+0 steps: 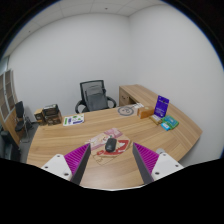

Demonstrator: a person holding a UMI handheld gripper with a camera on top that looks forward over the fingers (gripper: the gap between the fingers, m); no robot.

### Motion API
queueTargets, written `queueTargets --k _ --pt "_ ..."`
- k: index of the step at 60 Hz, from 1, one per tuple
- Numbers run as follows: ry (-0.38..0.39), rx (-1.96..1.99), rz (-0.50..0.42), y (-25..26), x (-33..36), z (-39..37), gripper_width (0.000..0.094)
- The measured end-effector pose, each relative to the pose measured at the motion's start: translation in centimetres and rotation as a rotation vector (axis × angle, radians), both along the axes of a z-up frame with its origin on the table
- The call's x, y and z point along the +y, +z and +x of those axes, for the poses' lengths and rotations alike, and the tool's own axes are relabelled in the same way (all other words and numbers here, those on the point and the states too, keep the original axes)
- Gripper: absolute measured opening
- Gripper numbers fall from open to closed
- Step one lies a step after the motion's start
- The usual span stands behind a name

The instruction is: Arrange mouse

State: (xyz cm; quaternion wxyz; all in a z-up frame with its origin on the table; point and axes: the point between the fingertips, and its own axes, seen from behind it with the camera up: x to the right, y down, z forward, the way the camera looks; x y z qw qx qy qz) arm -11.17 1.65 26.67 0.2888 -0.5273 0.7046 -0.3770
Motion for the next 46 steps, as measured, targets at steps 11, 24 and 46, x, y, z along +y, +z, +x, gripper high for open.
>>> queueTargets --k 11,24,46 --pt "0.015 0.012 -0.032 2.5 1.6 -8.5 0.0868" --pt "0.048 0.006 -0.045 2.9 2.8 -12.8 0.0860" --pt "0.093 -0.012 -0.045 3.6 4.2 -14.1 0.0862"
